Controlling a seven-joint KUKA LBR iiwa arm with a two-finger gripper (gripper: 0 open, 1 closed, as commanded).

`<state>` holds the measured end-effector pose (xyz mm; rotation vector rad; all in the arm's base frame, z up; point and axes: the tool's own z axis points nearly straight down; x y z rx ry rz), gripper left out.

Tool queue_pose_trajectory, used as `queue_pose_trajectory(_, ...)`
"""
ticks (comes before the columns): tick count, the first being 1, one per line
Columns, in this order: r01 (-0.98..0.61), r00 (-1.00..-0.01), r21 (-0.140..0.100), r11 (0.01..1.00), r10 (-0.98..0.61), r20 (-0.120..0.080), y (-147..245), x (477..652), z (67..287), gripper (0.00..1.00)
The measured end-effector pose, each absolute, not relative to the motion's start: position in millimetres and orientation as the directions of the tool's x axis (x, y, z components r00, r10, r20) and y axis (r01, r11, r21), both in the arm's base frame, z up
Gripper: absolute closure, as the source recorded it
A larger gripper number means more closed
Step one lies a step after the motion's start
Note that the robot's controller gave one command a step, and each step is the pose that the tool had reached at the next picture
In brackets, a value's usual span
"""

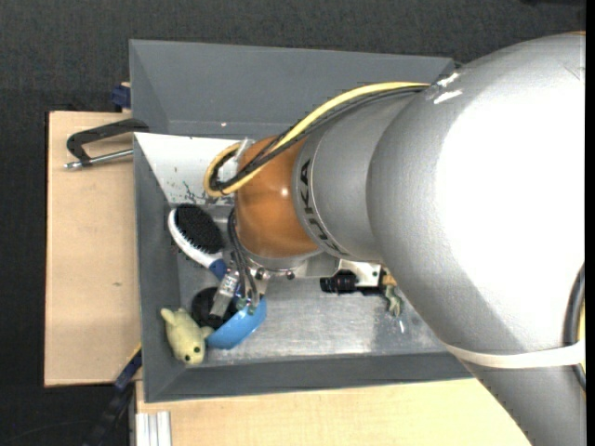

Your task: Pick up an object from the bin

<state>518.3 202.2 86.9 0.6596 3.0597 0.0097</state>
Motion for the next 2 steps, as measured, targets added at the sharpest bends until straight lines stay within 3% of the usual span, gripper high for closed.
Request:
queue_pose_trajectory(1, 0.406, -0.914, 0.004, 0.914, 0.406, -0.006, 205.2, 530.8, 79.8, 1.00)
queue_pose_trajectory(2, 0.426, -0.905, -0.013, 0.905, 0.426, 0.019, 194.7, 575.0, 74.4, 1.00)
